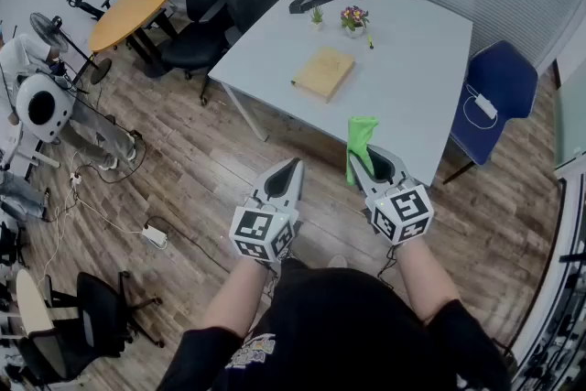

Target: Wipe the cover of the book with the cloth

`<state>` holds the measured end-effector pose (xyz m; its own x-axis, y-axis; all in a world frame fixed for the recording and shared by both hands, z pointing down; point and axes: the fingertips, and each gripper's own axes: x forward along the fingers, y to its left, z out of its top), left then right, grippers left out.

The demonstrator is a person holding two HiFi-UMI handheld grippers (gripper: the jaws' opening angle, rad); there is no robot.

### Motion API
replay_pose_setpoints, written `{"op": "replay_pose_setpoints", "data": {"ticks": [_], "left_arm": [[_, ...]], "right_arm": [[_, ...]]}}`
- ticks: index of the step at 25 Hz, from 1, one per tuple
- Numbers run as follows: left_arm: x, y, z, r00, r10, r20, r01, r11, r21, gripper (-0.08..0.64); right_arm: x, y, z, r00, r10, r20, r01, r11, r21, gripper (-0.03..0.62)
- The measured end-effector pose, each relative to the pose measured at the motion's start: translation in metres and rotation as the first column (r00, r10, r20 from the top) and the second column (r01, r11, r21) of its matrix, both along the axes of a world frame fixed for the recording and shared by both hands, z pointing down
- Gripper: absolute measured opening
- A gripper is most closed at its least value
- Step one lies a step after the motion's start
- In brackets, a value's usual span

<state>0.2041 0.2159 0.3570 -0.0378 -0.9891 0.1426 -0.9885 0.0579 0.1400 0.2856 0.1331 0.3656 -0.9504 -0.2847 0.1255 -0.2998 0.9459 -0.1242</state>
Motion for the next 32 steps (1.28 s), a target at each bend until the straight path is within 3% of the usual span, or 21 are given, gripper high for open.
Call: {"op": "replay_pose_setpoints", "data": {"ticks": [14, 32], "left_arm": [[-0.018, -0.002, 0.001, 1.000, -0.010, -0.007, 0.010, 1.000, 0.001, 0.006], [-0.103, 0.003, 0.017, 0.998, 0.019, -0.065, -0.019, 1.000, -0.010, 0.006]], "right_arm": [[-0.014, -0.005, 0.000, 1.000, 0.004, 0.025, -0.003, 1.000, -0.024, 0.098], [-0.094, -0.001, 0.010, 0.999, 0.040, -0.028, -0.041, 0.998, -0.039, 0.098]]}}
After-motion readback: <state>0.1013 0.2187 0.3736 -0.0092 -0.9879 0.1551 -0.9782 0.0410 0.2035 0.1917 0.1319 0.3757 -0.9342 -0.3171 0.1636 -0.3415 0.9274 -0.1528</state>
